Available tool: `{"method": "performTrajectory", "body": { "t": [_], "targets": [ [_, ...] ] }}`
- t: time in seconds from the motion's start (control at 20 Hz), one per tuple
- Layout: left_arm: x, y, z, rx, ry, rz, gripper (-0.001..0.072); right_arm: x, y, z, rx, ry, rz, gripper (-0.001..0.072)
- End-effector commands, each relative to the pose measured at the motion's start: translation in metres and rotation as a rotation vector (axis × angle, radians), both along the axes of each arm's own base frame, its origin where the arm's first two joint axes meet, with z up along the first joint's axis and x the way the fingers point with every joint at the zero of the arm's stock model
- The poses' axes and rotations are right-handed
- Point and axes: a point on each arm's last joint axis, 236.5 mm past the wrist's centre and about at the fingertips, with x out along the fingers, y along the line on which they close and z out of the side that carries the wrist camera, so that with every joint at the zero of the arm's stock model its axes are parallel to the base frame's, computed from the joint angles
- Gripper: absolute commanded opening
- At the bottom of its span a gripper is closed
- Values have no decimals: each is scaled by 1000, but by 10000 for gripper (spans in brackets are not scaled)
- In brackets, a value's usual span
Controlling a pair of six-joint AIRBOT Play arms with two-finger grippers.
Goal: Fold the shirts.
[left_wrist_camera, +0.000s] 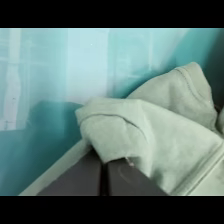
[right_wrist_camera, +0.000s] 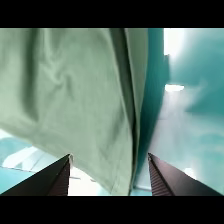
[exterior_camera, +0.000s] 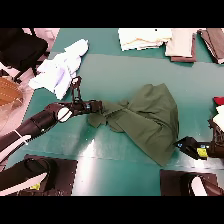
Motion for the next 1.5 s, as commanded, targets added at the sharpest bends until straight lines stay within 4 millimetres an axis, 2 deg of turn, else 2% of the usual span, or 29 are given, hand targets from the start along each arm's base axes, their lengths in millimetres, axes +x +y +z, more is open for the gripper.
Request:
{"method": "performTrajectory", "body": {
  "t": [0.0,0.05,0.1,0.15,0.2,0.25,0.3,0.4,0.5,0.7,0.8,0.9,1.05,1.1,1.15,1.2,1.3,1.4,1.45],
  "targets": [
    [2,-3,6,-21,-4,7,31,13,-8,-13,12,44,-18,517],
    [4,-4,11,-25,-14,6,31,14,-7,-19,21,65,-17,497],
    [6,-5,15,-30,-24,6,32,13,-4,-25,27,86,2,438],
    [9,-6,20,-34,-35,7,31,11,2,-29,35,106,30,422],
    [11,-7,24,-39,-46,7,31,13,13,-32,50,109,62,312],
    [13,-7,27,-35,-57,4,31,18,24,-33,57,94,87,262],
    [14,-7,28,-34,-64,2,31,26,33,-34,53,65,104,137],
    [14,-5,27,-14,-70,-8,31,45,38,-30,7,15,128,22],
    [11,-5,24,-8,-57,-13,31,75,24,-18,-80,-45,124,21],
    [14,2,23,-69,-1,73,31,131,-30,19,-175,-103,69,20],
    [22,14,24,-139,40,179,31,151,-55,29,-186,-117,26,20],
    [25,15,26,-165,41,202,31,165,-67,37,-191,-130,19,20],
    [13,-4,25,-141,35,124,55,161,-53,34,-162,-82,105,23],
    [6,-10,23,-122,40,88,285,157,-48,29,-154,-67,129,88],
    [-2,-11,16,-104,77,71,463,153,-46,25,-149,-57,141,185],
    [-8,-8,9,-73,106,50,497,148,-46,23,-151,-55,147,237],
    [-20,6,0,48,138,-53,497,139,-54,22,-154,-57,113,248],
    [-25,15,6,169,129,-185,496,126,-65,22,-165,-70,54,248],
    [-25,12,17,206,97,-255,496,116,-69,20,-162,-64,35,260]
  ]
}}
